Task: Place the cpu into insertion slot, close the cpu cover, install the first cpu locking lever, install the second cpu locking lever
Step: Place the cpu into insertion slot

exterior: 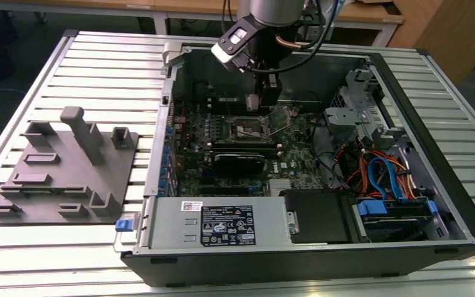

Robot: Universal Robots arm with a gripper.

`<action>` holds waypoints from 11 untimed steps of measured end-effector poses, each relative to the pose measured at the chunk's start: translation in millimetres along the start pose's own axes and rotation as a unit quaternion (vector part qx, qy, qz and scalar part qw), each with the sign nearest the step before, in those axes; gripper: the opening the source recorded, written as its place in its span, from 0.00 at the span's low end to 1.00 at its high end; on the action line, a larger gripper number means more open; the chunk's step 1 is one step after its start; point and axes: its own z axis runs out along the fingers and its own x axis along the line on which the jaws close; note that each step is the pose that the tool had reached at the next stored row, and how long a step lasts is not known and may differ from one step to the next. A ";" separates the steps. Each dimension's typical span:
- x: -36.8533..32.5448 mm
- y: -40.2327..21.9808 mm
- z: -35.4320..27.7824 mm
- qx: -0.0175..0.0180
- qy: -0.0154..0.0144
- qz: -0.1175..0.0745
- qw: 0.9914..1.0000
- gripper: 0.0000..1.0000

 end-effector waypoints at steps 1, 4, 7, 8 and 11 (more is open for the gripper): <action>0.0 -0.1 1.0 0.000 0.000 0.000 1.000 0.54; -0.1 -0.2 6.3 0.000 0.000 0.000 1.000 0.54; -0.2 -0.5 11.8 0.000 0.000 0.000 1.000 0.54; -0.2 -0.6 13.6 0.000 0.000 0.000 1.000 0.54; -0.2 -1.0 19.0 0.000 0.000 0.000 1.000 0.54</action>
